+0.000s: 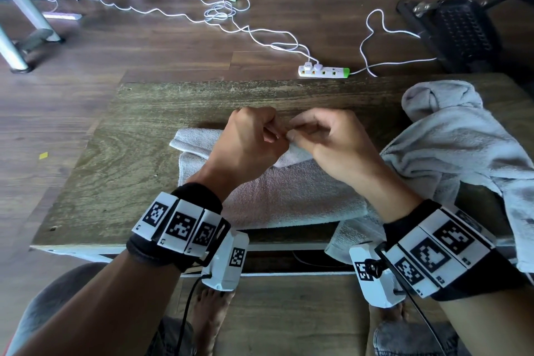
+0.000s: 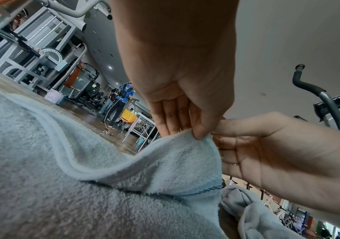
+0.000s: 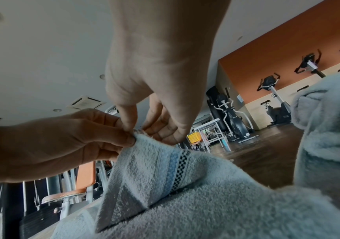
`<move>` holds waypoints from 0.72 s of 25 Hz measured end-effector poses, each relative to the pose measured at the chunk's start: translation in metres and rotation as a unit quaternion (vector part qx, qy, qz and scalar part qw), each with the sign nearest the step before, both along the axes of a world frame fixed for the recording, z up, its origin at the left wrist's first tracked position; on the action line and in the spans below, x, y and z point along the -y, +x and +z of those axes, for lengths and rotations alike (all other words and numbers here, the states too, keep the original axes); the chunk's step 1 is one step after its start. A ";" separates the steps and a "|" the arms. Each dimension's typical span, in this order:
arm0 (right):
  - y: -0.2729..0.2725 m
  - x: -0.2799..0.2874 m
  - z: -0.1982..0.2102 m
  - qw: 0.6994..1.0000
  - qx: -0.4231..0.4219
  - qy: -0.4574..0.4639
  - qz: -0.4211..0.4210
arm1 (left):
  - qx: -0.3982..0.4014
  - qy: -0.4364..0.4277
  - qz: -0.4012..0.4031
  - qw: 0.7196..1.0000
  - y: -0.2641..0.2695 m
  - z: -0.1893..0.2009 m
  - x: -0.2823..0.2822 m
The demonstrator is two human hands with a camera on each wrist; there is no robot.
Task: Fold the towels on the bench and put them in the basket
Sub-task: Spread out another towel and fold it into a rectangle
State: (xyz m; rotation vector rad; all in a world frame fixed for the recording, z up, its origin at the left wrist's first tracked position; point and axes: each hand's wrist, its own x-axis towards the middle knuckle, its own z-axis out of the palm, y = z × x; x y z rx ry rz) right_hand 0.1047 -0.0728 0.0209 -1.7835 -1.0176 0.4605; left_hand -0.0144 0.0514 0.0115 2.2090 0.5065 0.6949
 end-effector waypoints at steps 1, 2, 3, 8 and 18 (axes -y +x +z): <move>0.000 0.000 0.000 1.000 -0.013 -0.005 0.005 | 0.001 0.002 -0.002 1.000 -0.001 0.000 0.000; 0.000 0.000 0.000 1.000 -0.023 -0.010 0.007 | 0.001 0.003 -0.005 1.000 -0.001 0.000 0.000; 0.000 0.000 0.000 1.000 -0.027 -0.013 0.007 | 0.000 0.002 -0.009 1.000 -0.002 0.000 0.001; -0.003 0.001 -0.005 0.999 0.033 -0.015 -0.008 | 0.011 0.010 -0.018 1.000 -0.006 0.000 0.007; -0.005 0.022 0.002 0.987 0.122 0.101 -0.014 | -0.017 0.091 -0.042 0.995 -0.018 0.002 0.015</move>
